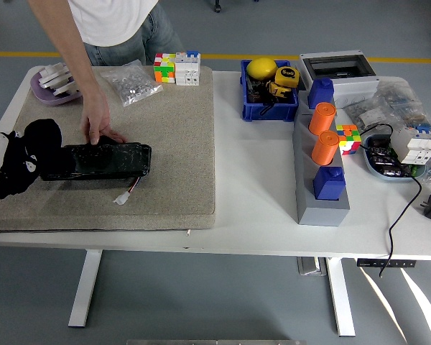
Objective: Pick the rag up,wipe the panel,place it on the desk
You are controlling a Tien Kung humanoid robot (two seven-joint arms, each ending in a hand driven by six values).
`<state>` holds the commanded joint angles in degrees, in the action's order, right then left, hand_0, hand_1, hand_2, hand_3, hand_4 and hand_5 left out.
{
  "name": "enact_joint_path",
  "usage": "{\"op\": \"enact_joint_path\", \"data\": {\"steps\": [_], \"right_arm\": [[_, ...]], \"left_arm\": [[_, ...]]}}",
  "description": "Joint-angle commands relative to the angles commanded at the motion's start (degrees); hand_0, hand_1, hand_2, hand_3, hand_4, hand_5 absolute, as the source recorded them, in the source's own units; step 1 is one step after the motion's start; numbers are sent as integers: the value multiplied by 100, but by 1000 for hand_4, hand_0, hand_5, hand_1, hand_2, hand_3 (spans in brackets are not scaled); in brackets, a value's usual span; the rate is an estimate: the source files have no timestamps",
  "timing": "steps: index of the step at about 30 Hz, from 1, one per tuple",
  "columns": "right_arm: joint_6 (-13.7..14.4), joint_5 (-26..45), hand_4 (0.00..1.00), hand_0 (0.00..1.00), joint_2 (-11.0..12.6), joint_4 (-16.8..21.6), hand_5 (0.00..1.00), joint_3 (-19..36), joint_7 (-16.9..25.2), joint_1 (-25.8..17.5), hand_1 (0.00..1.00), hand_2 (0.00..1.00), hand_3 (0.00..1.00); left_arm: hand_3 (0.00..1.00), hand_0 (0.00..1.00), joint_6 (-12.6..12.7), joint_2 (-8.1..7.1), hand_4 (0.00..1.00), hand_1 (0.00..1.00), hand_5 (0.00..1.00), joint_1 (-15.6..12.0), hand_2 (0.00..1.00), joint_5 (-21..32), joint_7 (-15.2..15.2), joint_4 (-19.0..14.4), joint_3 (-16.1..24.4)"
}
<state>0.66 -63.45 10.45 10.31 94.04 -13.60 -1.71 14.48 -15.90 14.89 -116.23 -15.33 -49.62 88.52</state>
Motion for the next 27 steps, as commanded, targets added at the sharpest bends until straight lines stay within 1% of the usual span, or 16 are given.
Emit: {"op": "enact_joint_path", "data": {"steps": [5, 8, 14, 17, 19, 24, 27], "right_arm": [[0, -10, 998, 796, 1, 0, 546, 23, 3, -3, 648, 691, 642], [2, -29, 998, 796, 6, 0, 546, 50, 4, -3, 648, 691, 642], [-1, -31, 998, 796, 11, 0, 547, 53, 6, -3, 648, 692, 643], [1, -37, 998, 796, 15, 0, 550, 64, 5, 5, 648, 692, 644], [2, -53, 998, 796, 18, 0, 550, 83, 10, 14, 648, 692, 644], [0, -54, 998, 795, 21, 0, 552, 81, 6, 18, 647, 693, 644], [-4, -46, 998, 795, 27, 0, 552, 61, 0, 14, 647, 693, 644]], "left_arm": [[361, 308, 2, 42, 2, 229, 2, -5, 502, 58, 10, -142, -172], [361, 308, 5, 101, 2, 229, 2, -17, 502, 80, 29, -262, -361], [359, 308, 4, 279, 2, 229, 2, -19, 500, 124, 66, -509, -770], [360, 308, -3, 326, 2, 229, 2, 4, 500, 152, 66, -557, -959], [360, 308, -8, 351, 2, 229, 2, 31, 500, 189, 68, -569, -1098], [361, 309, -16, 353, 2, 230, 2, 98, 500, 229, 90, -648, -1489], [361, 309, -15, 394, 2, 230, 2, 135, 500, 264, 106, -711, -1699]]}}
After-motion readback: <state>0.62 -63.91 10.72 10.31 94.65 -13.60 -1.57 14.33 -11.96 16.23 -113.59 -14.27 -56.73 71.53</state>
